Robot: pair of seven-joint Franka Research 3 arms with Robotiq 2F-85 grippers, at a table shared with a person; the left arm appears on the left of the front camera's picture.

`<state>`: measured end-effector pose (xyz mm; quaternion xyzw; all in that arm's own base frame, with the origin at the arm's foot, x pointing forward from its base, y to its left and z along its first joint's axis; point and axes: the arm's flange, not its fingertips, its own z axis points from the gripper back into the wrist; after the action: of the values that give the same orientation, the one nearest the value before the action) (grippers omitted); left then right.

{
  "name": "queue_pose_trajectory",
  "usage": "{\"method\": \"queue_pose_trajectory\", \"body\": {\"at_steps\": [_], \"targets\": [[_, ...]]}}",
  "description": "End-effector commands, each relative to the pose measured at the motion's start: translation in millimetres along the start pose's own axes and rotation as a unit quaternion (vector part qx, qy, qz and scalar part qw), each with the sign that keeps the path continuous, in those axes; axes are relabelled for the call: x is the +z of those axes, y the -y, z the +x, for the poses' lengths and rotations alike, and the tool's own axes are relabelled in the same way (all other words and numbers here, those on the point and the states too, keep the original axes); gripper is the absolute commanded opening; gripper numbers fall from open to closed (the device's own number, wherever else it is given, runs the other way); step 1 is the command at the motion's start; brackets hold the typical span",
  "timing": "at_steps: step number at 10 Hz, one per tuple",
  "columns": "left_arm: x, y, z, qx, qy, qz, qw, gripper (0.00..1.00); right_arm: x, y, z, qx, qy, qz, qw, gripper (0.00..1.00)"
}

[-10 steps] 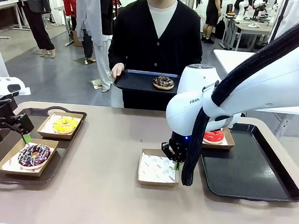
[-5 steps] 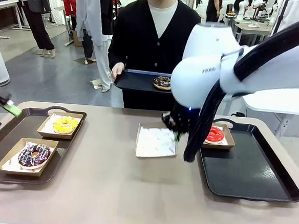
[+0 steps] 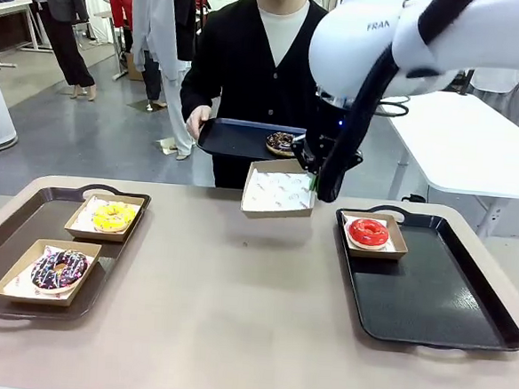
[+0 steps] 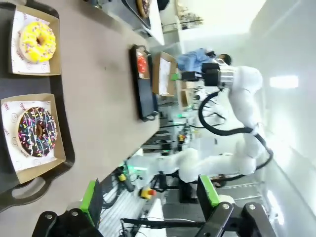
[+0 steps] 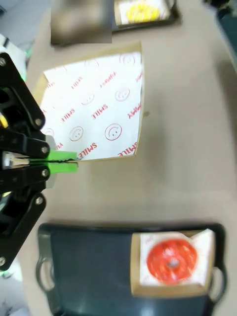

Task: Individually package the donuts and arrange them on the tray.
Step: Place the picked Paper togo box on the Handle tray while simultaneously picking up another Paper togo box from the table with the other hand.

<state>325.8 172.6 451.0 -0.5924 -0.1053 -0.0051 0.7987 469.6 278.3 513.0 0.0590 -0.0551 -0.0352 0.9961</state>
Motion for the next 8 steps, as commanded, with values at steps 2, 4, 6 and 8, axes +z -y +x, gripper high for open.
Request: {"method": "queue_pose_trajectory", "body": {"at_steps": [2,4,6,8], "targets": [[0,-27,26,0.019,-0.016,-0.026,0.999,1.0,1,-15,56,0.028,-0.062,0.0,0.998,0.0],[10,-25,26,0.02,-0.008,-0.027,0.999,1.0,-6,-20,80,0.023,-0.089,-0.011,0.996,0.0],[6,-26,31,0.018,-0.009,-0.035,0.999,1.0,-18,-19,97,0.007,-0.092,-0.042,0.995,0.0],[5,-26,32,0.008,-0.015,-0.032,0.999,1.0,-30,-18,108,0.007,-0.095,-0.043,0.995,0.0]]}}
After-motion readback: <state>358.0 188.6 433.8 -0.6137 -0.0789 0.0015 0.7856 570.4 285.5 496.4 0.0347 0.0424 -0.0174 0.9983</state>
